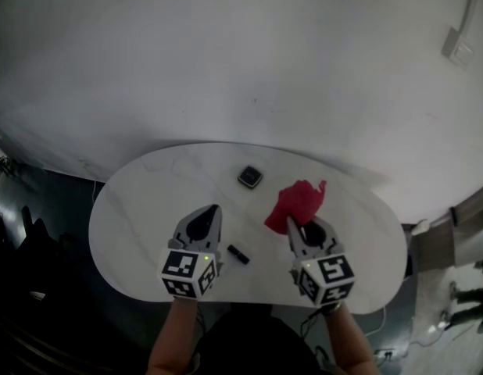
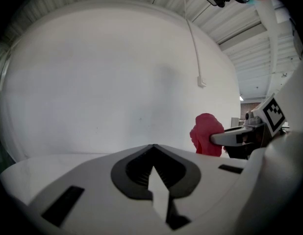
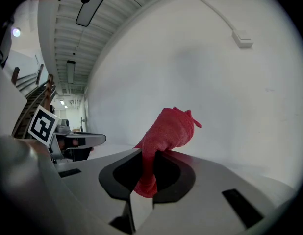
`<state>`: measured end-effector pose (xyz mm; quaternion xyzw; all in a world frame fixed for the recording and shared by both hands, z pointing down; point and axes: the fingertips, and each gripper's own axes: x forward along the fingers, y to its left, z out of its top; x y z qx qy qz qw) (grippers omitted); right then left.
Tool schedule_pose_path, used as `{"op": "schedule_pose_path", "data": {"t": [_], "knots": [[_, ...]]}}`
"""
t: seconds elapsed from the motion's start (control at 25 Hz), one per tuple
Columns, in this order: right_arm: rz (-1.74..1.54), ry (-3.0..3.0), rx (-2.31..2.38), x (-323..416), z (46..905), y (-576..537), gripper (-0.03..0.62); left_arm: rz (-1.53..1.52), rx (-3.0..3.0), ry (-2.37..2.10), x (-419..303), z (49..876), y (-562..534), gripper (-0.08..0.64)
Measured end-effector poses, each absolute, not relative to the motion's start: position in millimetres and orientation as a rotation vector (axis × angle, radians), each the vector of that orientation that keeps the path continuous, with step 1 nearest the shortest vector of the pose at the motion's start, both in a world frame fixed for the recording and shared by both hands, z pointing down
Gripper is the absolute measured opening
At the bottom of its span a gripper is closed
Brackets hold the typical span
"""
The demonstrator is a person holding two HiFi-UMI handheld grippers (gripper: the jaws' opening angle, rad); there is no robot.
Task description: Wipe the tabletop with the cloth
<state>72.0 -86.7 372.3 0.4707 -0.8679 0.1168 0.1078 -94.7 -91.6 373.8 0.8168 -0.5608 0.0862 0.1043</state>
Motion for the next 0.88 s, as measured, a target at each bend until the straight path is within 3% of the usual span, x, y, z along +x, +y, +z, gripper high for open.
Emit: {"op": "schedule_pose_path", "data": {"t": [0.88], "knots": [[0.291, -2.568, 1.386, 76, 360, -78, 0.046, 0.209, 2.407, -1.648, -83, 370, -86, 0.002]]}}
